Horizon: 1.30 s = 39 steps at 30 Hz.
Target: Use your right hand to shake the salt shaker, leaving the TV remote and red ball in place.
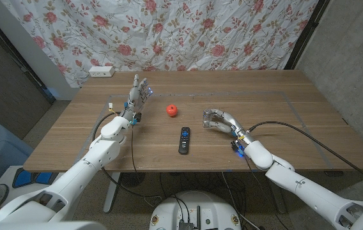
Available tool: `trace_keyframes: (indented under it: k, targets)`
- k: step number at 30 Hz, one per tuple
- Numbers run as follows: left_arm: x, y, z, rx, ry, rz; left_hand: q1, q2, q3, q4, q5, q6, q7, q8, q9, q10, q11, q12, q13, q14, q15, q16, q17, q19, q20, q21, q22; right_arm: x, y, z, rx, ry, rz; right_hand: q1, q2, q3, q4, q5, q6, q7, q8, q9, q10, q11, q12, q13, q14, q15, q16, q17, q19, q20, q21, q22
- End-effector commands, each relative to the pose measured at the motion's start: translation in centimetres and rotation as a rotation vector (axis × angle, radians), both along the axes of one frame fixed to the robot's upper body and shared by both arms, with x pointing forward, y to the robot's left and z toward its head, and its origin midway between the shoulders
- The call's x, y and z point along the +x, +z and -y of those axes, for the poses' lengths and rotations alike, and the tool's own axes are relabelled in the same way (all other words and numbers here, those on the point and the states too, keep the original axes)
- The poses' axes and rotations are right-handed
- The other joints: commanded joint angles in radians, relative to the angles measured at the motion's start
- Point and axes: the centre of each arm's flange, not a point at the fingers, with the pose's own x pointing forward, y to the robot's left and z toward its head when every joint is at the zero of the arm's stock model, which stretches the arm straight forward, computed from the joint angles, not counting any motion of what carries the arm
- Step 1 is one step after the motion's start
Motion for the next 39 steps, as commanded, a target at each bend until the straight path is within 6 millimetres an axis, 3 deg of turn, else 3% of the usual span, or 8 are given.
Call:
trace_keyframes:
  k: [1, 2, 17, 26, 27, 33, 39]
  targets:
    - [0.01, -0.02, -0.01, 0.000, 0.000, 0.000, 0.000, 0.101, 0.000, 0.008, 0.006, 0.000, -0.006, 0.004, 0.006, 0.002, -0.005, 0.008, 0.004, 0.000, -0.104, 0.005, 0.006, 0.010, -0.023, 0.005, 0.005, 0.28, 0.20, -0.14, 0.010, -0.013, 0.010, 0.010, 0.015, -0.003, 0.005, -0.001, 0.022, 0.000, 0.012, 0.002, 0.031, 0.000, 0.016, 0.006, 0.028, -0.152, 0.011, 0.003, 0.005, -0.069, 0.005, 0.004]
    - [0.01, -0.02, -0.01, 0.000, 0.000, 0.000, 0.000, 0.101, 0.000, 0.008, 0.006, 0.000, -0.007, 0.004, 0.006, 0.001, -0.006, 0.008, 0.004, 0.001, -0.105, 0.005, 0.006, 0.010, -0.024, 0.004, 0.005, 0.31, 0.23, -0.16, 0.009, -0.014, 0.012, 0.013, 0.017, -0.005, 0.006, -0.003, 0.042, 0.000, 0.023, 0.006, 0.049, 0.000, 0.021, 0.008, 0.032, -0.153, 0.012, 0.004, 0.008, -0.070, 0.005, 0.003]
    - [0.01, -0.02, -0.01, 0.000, 0.000, 0.000, 0.000, 0.101, 0.000, 0.008, 0.006, 0.000, -0.007, 0.005, 0.006, 0.001, -0.006, 0.008, 0.004, 0.000, -0.105, 0.005, 0.006, 0.010, -0.023, 0.004, 0.005, 0.40, 0.35, 0.07, 0.015, -0.027, 0.015, 0.024, 0.047, -0.006, 0.012, -0.014, 0.104, 0.000, 0.066, 0.022, 0.117, 0.000, 0.035, 0.017, 0.071, -0.156, 0.035, 0.014, 0.028, -0.078, 0.008, 0.004]
    - [0.01, -0.02, 0.00, 0.000, 0.000, 0.000, 0.000, 0.102, 0.000, 0.008, 0.006, 0.000, -0.007, 0.004, 0.006, 0.001, -0.005, 0.008, 0.004, 0.000, -0.105, 0.005, 0.006, 0.010, -0.023, 0.005, 0.005, 0.38, 0.36, 0.07, 0.012, -0.031, 0.019, 0.033, 0.056, -0.012, 0.009, -0.027, 0.159, -0.001, 0.107, 0.037, 0.176, 0.001, 0.049, 0.033, 0.100, -0.157, 0.055, 0.024, 0.039, -0.077, 0.009, 0.004]
    - [0.01, -0.02, 0.00, 0.000, 0.000, 0.000, 0.000, 0.102, 0.000, 0.008, 0.006, 0.000, -0.006, 0.004, 0.006, 0.001, -0.005, 0.008, 0.004, 0.000, -0.106, 0.005, 0.006, 0.010, -0.023, 0.005, 0.005, 0.37, 0.36, 0.06, 0.014, -0.033, 0.018, 0.041, 0.057, -0.015, 0.005, -0.031, 0.179, -0.001, 0.124, 0.042, 0.199, 0.001, 0.055, 0.040, 0.110, -0.158, 0.063, 0.029, 0.041, -0.077, 0.008, 0.004]
    - [0.01, -0.02, 0.00, 0.000, 0.000, 0.000, 0.000, 0.101, 0.000, 0.008, 0.006, 0.000, -0.006, 0.004, 0.006, 0.001, -0.005, 0.008, 0.004, 0.000, -0.106, 0.005, 0.006, 0.010, -0.023, 0.004, 0.005, 0.36, 0.41, 0.04, 0.020, -0.042, 0.030, 0.054, 0.067, -0.017, 0.004, -0.038, 0.212, 0.000, 0.154, 0.052, 0.246, 0.000, 0.068, 0.057, 0.142, -0.158, 0.088, 0.043, 0.058, -0.081, 0.011, 0.004]
    - [0.01, -0.02, 0.00, 0.000, 0.000, 0.000, 0.000, 0.102, 0.000, 0.008, 0.006, 0.000, -0.007, 0.004, 0.006, 0.000, -0.004, 0.007, 0.004, 0.000, -0.105, 0.005, 0.006, 0.011, -0.023, 0.005, 0.005, 0.38, 0.68, -0.02, 0.034, -0.053, 0.040, 0.065, 0.072, -0.017, 0.002, -0.041, 0.231, 0.000, 0.169, 0.054, 0.273, 0.000, 0.075, 0.067, 0.157, -0.160, 0.102, 0.051, 0.070, -0.083, 0.013, 0.005]
